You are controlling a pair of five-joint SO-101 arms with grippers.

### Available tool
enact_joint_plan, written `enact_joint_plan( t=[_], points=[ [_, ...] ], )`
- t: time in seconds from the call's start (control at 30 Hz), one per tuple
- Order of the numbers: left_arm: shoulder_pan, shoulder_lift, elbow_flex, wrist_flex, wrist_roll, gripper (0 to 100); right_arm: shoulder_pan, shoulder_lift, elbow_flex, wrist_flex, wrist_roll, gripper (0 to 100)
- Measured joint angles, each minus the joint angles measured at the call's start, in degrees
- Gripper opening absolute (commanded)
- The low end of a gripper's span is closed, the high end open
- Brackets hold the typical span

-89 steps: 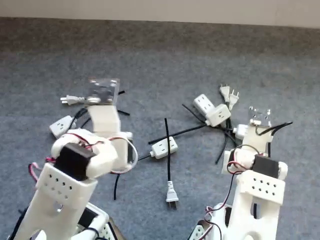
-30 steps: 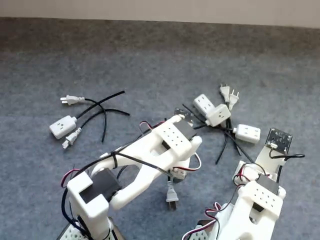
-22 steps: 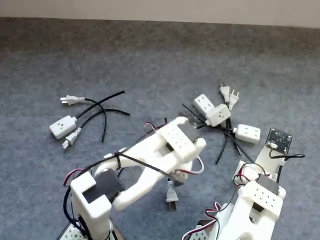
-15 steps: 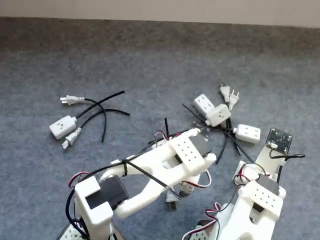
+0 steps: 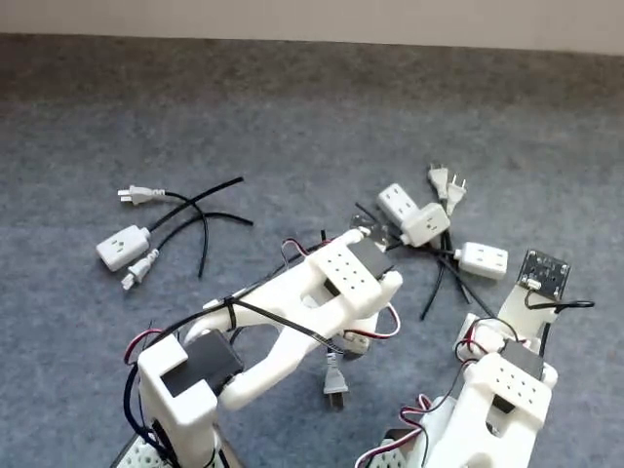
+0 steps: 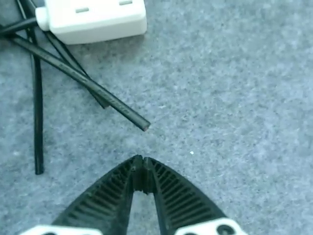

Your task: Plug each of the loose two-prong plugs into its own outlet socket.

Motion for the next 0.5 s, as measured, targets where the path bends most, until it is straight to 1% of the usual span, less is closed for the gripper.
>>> enact_joint_plan(
  t=[0.17,0.3,0.5],
  points=[
    [2.02,0.26,0.26,0.00,0.00,20,0.00,0.00,0.00,0.00,0.00,1.2],
    [2.11,3.34,0.79,-0.88,0.00,20,0.00,0.00,0.00,0.00,0.00,1.2],
    [2.20,10.90,-6.86,3.87,0.00,20,0.00,0.00,0.00,0.00,0.00,1.2]
  ],
)
